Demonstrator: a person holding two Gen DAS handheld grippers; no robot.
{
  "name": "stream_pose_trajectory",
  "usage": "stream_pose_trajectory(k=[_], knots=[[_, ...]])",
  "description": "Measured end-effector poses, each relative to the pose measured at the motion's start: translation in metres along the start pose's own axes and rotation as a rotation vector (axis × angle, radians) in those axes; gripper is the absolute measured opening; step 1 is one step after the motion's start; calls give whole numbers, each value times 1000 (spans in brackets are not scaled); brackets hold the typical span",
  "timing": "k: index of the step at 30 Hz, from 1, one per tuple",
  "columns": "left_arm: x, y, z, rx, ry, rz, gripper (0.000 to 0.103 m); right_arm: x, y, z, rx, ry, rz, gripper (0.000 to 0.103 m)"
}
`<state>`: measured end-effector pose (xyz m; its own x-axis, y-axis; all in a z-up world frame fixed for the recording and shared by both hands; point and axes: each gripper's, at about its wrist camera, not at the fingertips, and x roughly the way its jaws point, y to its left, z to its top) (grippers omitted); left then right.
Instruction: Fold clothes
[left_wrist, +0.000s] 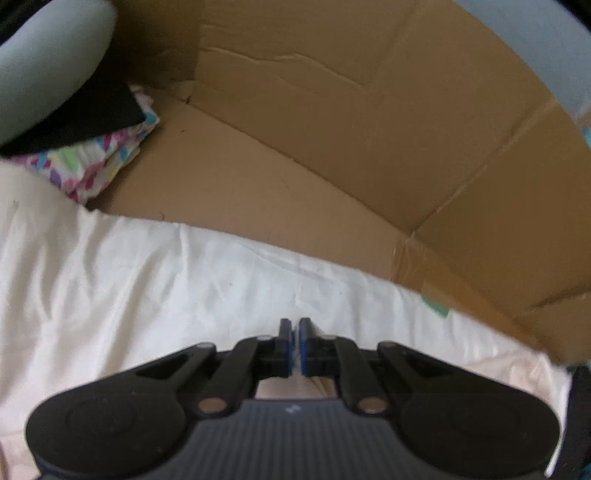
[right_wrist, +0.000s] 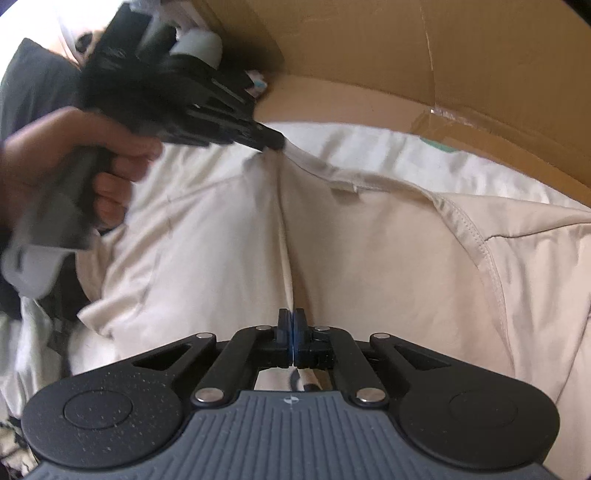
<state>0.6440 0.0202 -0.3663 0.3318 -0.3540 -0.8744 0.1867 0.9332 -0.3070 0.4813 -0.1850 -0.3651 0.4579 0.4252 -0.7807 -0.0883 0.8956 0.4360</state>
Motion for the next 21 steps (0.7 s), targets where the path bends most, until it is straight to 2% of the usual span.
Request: stream_pose_trajectory(k=[5, 7, 10, 13, 16, 18, 20, 21], knots=[[-5, -2, -5, 10, 0, 13, 9, -6, 17, -3, 21, -42, 4, 0], [-12, -3, -10, 12, -2, 20, 25, -5, 24, -5, 7, -47, 9, 0], [-26, -4, -21, 21, 3, 22, 38, 1, 30, -7, -20, -39, 14, 0], [-31, -7, -35, 16, 47, 12, 40, 10, 26, -10, -16, -31, 22, 0], [-26, -12, -50, 0, 117, -43, 40, 19, 20, -14, -10, -20, 31, 0], [-21, -20, -60, 16, 148, -53, 40, 23, 19, -15, -7, -17, 35, 0], [-14, -29, -68, 54, 172, -42, 39, 26, 18, -16, -8, -13, 42, 0], [-11, -33, -73, 73, 184, -37, 32, 27, 17, -16, -12, -9, 46, 0]])
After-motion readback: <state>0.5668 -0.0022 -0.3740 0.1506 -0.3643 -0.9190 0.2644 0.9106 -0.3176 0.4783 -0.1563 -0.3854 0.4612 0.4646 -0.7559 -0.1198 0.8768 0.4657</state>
